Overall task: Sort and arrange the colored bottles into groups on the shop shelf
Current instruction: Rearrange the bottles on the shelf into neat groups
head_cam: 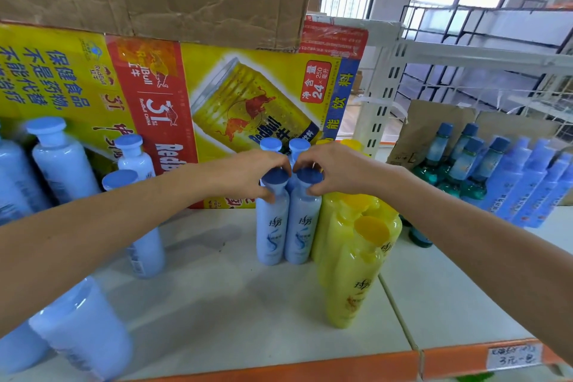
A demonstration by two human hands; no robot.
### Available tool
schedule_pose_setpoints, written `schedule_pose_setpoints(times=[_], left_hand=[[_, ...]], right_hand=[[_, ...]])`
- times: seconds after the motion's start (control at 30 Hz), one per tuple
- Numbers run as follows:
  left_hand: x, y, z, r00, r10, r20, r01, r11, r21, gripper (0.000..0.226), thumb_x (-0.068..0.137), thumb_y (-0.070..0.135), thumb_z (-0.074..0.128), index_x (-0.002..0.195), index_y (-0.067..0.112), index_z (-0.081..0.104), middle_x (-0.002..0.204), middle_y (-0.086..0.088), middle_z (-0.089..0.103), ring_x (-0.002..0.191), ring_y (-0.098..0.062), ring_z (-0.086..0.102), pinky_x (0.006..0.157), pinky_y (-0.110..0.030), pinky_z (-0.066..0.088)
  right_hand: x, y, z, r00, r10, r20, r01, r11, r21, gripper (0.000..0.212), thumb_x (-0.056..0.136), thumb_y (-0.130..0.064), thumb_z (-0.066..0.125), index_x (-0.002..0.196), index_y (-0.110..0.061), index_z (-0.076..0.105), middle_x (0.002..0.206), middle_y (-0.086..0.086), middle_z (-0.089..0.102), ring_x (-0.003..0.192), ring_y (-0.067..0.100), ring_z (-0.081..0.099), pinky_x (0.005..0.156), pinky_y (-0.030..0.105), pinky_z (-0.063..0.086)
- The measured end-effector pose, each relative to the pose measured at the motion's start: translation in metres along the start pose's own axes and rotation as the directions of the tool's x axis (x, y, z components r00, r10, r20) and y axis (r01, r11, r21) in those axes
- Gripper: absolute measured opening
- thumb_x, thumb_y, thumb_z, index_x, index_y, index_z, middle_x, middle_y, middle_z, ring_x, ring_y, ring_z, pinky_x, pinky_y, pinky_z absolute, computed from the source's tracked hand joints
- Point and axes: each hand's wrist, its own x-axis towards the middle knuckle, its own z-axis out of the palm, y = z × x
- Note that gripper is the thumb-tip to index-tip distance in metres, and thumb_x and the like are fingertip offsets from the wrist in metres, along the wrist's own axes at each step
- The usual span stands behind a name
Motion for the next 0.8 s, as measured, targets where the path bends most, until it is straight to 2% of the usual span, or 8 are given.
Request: schedule_pose_setpoints(times=[0.1,0.27,0.6,0.7,0.8], left_hand=[[0.0006,0.0021,0.0007,1.000,-0.003,-0.020,0.003,1.000,0.025,0.041,0.078,0.027,0.070,0.114,0.022,0.052,0.106,0.006,0.052,0.089,-0.012,0.048,0.075,-0.028,0.044],[-0.0006,0.0032,0.0004,0.999,0.002,-0.042,0.000,0.999,0.046,0.041,0.078,0.026,0.070,0.114,0.019,0.053,0.109,0.003,0.054,0.090,-0.014,0.048,0.076,-0.029,0.045],[0.0016,-0.0014,0.0048,0.998,0.032,-0.061,-0.031,0.999,0.017,0.039,0.079,0.022,0.069,0.114,0.017,0.052,0.113,0.001,0.053,0.094,-0.012,0.044,0.078,-0.027,0.040],[-0.0004,-0.0003,0.0046,0.996,0.042,-0.075,-0.044,0.999,-0.028,0.037,0.079,0.019,0.068,0.112,0.018,0.052,0.105,0.006,0.049,0.091,-0.010,0.042,0.070,-0.021,0.038],[-0.0020,0.0004,0.0037,0.996,0.054,-0.072,-0.056,0.998,-0.027,0.036,0.080,0.017,0.066,0.112,0.018,0.051,0.102,0.007,0.048,0.086,-0.009,0.041,0.064,-0.012,0.034]], right_hand=[[0.0011,0.0002,0.0006,1.000,-0.005,0.004,0.005,1.000,-0.008,0.041,0.073,-0.025,0.070,0.112,-0.021,0.060,0.105,-0.001,0.063,0.084,0.013,0.049,0.078,0.038,0.047],[0.0003,0.0010,0.0018,1.000,-0.002,0.009,0.002,1.000,-0.008,0.041,0.073,-0.024,0.070,0.113,-0.019,0.060,0.106,0.002,0.062,0.090,0.018,0.053,0.080,0.039,0.046],[-0.0012,0.0014,0.0029,1.000,0.014,-0.006,-0.013,1.000,0.022,0.040,0.074,-0.020,0.068,0.113,-0.019,0.060,0.105,0.002,0.063,0.088,0.018,0.053,0.079,0.038,0.046],[-0.0021,0.0005,0.0031,1.000,0.021,-0.008,-0.021,0.999,0.027,0.039,0.075,-0.021,0.068,0.114,-0.019,0.060,0.104,0.001,0.061,0.085,0.015,0.048,0.078,0.036,0.045],[-0.0041,-0.0014,0.0039,1.000,0.029,-0.006,-0.029,1.000,0.012,0.039,0.076,-0.022,0.067,0.114,-0.019,0.059,0.103,0.003,0.058,0.091,0.021,0.052,0.080,0.040,0.045]])
